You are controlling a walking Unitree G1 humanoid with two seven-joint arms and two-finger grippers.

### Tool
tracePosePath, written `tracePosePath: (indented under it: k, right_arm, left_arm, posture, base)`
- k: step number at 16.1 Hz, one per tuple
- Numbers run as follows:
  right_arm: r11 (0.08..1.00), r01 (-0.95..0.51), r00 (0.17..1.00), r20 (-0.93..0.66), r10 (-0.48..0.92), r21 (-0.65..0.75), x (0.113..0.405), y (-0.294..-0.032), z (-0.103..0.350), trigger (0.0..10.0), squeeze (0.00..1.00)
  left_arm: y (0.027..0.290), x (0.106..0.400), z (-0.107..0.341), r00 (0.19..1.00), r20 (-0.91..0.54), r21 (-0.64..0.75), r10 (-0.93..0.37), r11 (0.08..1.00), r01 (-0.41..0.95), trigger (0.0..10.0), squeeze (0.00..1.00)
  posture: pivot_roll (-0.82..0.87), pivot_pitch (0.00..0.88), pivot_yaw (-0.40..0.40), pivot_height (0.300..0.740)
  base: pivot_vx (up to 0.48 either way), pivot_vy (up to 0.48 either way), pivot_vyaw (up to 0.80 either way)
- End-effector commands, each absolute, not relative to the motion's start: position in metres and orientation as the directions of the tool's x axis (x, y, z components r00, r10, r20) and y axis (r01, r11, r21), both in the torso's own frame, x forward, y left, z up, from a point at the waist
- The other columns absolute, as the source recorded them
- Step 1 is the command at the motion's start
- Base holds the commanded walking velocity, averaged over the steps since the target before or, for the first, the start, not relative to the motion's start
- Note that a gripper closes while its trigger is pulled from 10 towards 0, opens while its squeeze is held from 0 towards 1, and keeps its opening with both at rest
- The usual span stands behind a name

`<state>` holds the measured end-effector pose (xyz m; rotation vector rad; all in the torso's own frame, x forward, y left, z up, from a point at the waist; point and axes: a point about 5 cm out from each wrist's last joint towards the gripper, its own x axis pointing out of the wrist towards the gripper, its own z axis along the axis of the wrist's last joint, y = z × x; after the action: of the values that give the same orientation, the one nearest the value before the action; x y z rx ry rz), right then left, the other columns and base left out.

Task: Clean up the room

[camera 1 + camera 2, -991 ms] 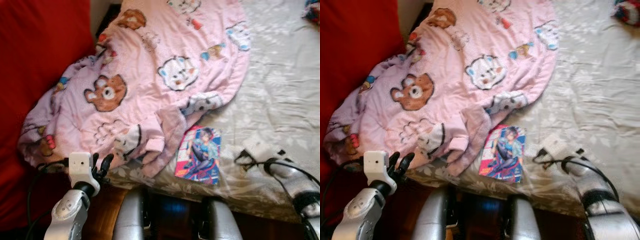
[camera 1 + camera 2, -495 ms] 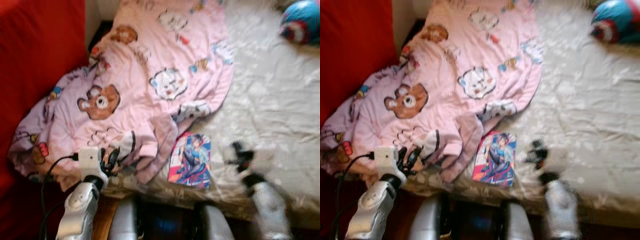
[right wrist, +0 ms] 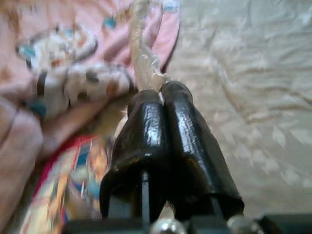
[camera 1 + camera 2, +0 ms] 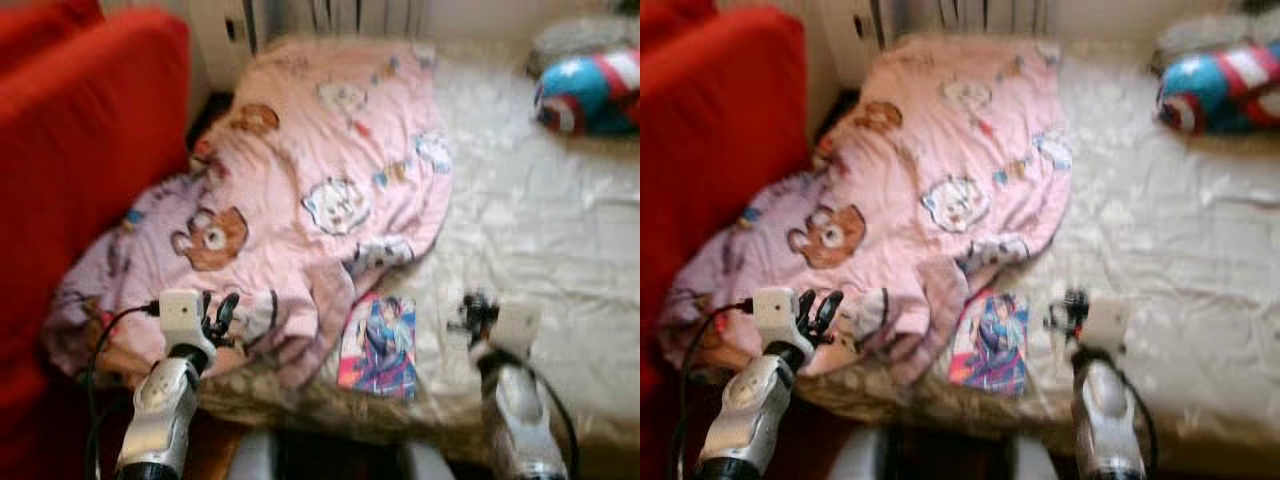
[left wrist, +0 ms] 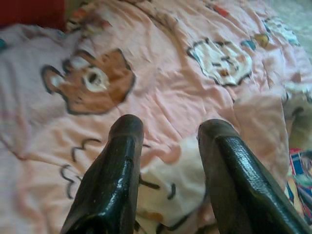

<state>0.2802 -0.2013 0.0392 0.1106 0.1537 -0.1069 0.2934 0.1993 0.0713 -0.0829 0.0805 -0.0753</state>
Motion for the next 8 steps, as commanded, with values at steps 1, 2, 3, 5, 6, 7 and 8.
tracePosePath:
  k: [1, 2, 3, 5, 6, 7, 8]
  right_arm:
    - [0.989, 0.128, 0.972, -0.206, -0.109, 0.08, 0.273, -0.204, 0.027, 10.0, 0.0]
    - [0.984, 0.165, 0.949, -0.282, -0.14, 0.066, 0.262, -0.209, 0.009, 10.0, 0.0]
    - [0.98, 0.19, 0.928, -0.338, -0.157, 0.067, 0.254, -0.212, -0.004, 10.0, 0.0]
    - [0.973, 0.216, 0.897, -0.41, -0.166, 0.078, 0.248, -0.213, -0.017, 10.0, 0.0]
    - [0.97, 0.228, 0.885, -0.434, -0.172, 0.08, 0.247, -0.213, -0.021, 10.0, 0.0]
    - [0.969, 0.242, 0.863, -0.467, -0.192, 0.048, 0.244, -0.215, -0.027, 10.0, 0.0]
    - [0.961, 0.271, 0.833, -0.511, -0.211, 0.046, 0.237, -0.217, -0.035, 10.0, 0.0]
  left_arm:
    - [0.204, 0.293, 0.068, 0.994, -0.083, -0.073, -0.066, 0.996, 0.06, 10.0, 0.0]
    - [0.205, 0.293, 0.064, 0.993, -0.098, -0.072, -0.063, 0.996, 0.056, 10.0, 0.0]
    - [0.208, 0.292, 0.058, 0.991, -0.121, -0.081, -0.054, 0.996, 0.044, 10.0, 0.0]
    - [0.213, 0.29, 0.047, 0.985, -0.165, -0.082, -0.039, 0.996, 0.025, 10.0, 0.0]
    - [0.215, 0.288, 0.039, 0.978, -0.205, -0.086, -0.036, 0.996, 0.019, 10.0, 0.0]
    - [0.217, 0.284, 0.028, 0.966, -0.256, -0.092, -0.03, 0.996, 0.006, 10.0, 0.0]
    - [0.22, 0.278, 0.016, 0.949, -0.314, -0.085, -0.027, 0.996, 0.0, 10.0, 0.0]
  posture:
    - [0.0, 0.076, 0.022, 0.732]
    - [0.01, 0.07, 0.025, 0.74]
    - [0.01, 0.066, 0.027, 0.74]
    - [0.01, 0.065, 0.029, 0.74]
    - [0.01, 0.073, 0.035, 0.74]
    - [0.01, 0.074, 0.038, 0.74]
    - [0.01, 0.074, 0.039, 0.74]
  base:
    - [0.0, 0.0, 0.0]
    - [0.0, 0.0, 0.0]
    - [0.0, 0.0, 0.0]
    - [0.0, 0.0, 0.0]
    - [0.0, 0.0, 0.0]
    - [0.0, 0.0, 0.0]
    - [0.0, 0.0, 0.0]
